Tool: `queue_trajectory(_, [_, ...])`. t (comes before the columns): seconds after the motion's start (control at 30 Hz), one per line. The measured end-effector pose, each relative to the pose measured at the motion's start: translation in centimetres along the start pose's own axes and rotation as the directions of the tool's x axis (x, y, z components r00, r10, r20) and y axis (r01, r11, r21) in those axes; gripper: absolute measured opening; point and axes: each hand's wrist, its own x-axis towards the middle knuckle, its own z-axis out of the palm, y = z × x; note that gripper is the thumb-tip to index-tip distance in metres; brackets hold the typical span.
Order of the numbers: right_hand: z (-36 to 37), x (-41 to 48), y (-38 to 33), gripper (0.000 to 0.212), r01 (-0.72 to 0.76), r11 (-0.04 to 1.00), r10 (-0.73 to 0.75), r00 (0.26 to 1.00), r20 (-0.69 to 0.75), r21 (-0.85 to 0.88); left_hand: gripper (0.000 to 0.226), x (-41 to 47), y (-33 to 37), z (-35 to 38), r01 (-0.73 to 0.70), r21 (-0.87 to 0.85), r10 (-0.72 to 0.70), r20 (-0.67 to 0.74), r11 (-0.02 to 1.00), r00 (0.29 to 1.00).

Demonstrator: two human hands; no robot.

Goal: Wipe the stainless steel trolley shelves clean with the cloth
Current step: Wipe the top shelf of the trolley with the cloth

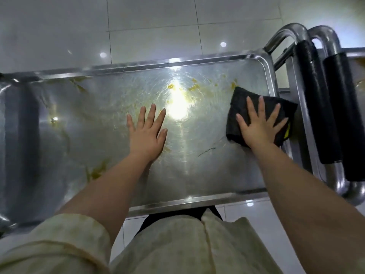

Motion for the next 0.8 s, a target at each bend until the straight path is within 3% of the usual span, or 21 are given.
queue_trajectory(0.07, [-0.1,-0.4,-1.9,0.07,-0.008,1.0,0.008,1.0,0.009,0.016,0.059,0.1,-0.1,-0.3,0.0,-0.01,0.001,0.02,1.0,1.0])
queue_trajectory(0.13, [0.4,-1.5,-6.0,0.068,0.151,0.989,-0.151,0.989,0.008,0.009,0.06,0.2,-0.3,-0.7,-0.005,-0.016,0.006,0.045,1.0,0.999])
queue_trajectory(0.23, [1.6,-4.0,-12.0,0.069,0.491,0.869,-0.488,0.871,0.055,-0.062,0.061,1.0,-0.5,-1.2,0.012,0.0,-0.012,0.05,1.0,0.999])
queue_trajectory(0.3, [1.6,-4.0,-13.0,0.07,0.594,0.795,-0.589,0.804,0.082,-0.124,0.061,1.8,-0.7,-1.5,0.062,-0.01,-0.062,0.047,0.998,0.997])
queue_trajectory(0.4, [0.7,-0.4,-9.0,0.072,0.539,0.836,-0.539,0.842,0.036,-0.103,0.06,2.9,-1.5,-1.6,0.124,-0.002,-0.124,0.058,0.992,0.991])
queue_trajectory(0.5, [-1.1,3.9,-2.3,0.076,0.235,0.971,-0.235,0.972,-0.004,-0.037,0.06,3.1,-1.6,-1.5,0.119,0.0,-0.119,0.044,0.993,0.992])
queue_trajectory(0.6, [-2.4,5.6,-0.6,0.08,0.025,0.999,-0.025,1.0,0.01,-0.046,0.059,3.2,-1.6,-1.4,0.112,-0.006,-0.112,0.025,0.994,0.993])
queue_trajectory(0.67, [-2.2,5.4,-3.8,0.077,0.042,0.998,-0.042,0.999,-0.001,-0.049,0.059,3.3,-1.8,-1.2,0.114,-0.004,-0.114,0.021,0.993,0.993])
queue_trajectory(0.8, [-0.4,2.6,-14.1,0.069,0.388,0.919,-0.387,0.922,0.026,-0.066,0.058,3.4,-2.2,-1.1,0.118,0.01,-0.118,0.014,0.993,0.993])
